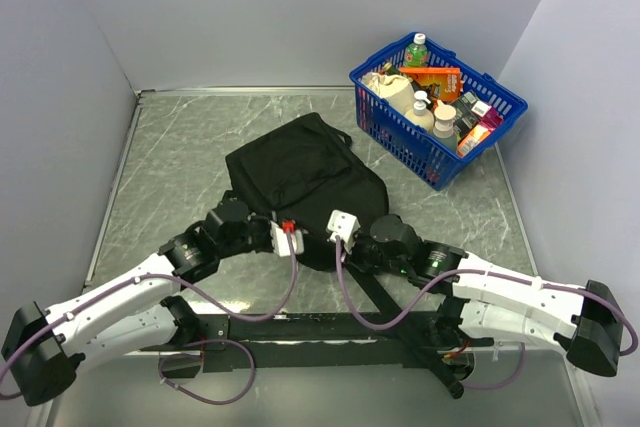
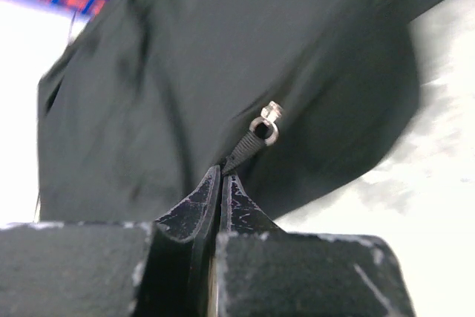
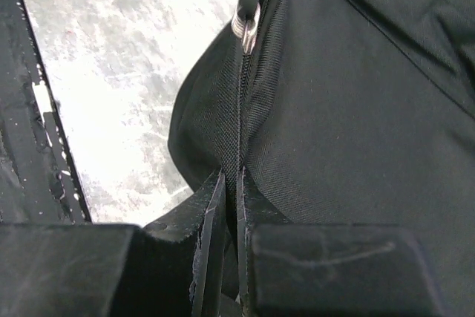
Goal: Pack the student bag
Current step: Zip the student bag at the center of the board.
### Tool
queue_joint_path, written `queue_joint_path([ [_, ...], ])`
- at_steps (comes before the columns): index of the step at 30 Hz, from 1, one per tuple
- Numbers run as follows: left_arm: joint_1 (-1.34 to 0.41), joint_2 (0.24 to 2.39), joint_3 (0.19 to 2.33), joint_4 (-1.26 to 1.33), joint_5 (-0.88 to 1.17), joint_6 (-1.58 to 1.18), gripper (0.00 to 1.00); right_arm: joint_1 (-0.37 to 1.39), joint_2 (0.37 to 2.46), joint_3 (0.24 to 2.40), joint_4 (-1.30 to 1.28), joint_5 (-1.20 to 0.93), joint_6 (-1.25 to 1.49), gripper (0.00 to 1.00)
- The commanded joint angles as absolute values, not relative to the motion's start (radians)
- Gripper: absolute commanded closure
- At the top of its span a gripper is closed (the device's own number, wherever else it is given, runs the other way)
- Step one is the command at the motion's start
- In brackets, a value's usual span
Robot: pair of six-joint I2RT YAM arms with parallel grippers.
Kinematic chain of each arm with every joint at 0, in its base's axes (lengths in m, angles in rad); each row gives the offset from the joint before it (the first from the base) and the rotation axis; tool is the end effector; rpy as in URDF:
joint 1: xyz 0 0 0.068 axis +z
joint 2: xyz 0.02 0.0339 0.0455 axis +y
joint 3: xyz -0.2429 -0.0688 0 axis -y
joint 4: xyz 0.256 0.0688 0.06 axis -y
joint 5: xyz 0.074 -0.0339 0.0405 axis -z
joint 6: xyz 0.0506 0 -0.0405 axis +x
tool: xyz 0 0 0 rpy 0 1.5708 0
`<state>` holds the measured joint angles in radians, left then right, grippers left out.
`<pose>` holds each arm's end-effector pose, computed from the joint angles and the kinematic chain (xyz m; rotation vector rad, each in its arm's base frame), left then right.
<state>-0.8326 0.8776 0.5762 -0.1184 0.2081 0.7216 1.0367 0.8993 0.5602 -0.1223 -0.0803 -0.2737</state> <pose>0.1537 -0.1844 0.2313 1.4894 1.3223 -0.2787 0.1195 0.2101 0.2197 -1.3060 1.6148 0.5563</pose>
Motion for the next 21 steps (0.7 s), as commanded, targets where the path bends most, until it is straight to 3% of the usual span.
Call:
queue_joint_path([
  [1, -0.698, 0.865, 0.591, -0.129, 0.115, 0.77, 0.99, 1.055, 0.851, 0.555, -0.23, -0.074, -0.212, 1.0],
  [12, -0.6, 0.838, 0.589, -0.201, 0.132, 0.755, 0.99, 1.054, 0.841, 0.581, -0.304, -0.049, -0.203, 1.0],
  [14, -0.598, 0.845, 0.629, -0.225, 0.176, 0.717, 0.86, 1.052, 0.851, 0.586, -0.281, -0.063, -0.193, 0.99],
  [15, -0.598, 0.851, 0.649, -0.238, 0.24, 0.706, 0.82, 1.057, 0.859, 0.598, -0.275, -0.069, -0.19, 0.94],
  [18, -0.601, 0.876, 0.761, -0.317, 0.381, 0.635, 0.04, 1.054, 0.897, 0.643, -0.256, -0.095, -0.163, 0.65],
  [19, -0.601, 0.888, 0.814, -0.334, 0.408, 0.615, 0.04, 1.055, 0.913, 0.655, -0.255, -0.098, -0.155, 0.01],
  [21, -0.601, 0.89, 0.857, -0.362, 0.468, 0.56, 0.04, 1.054, 0.922, 0.698, -0.258, -0.094, -0.124, 0.0],
])
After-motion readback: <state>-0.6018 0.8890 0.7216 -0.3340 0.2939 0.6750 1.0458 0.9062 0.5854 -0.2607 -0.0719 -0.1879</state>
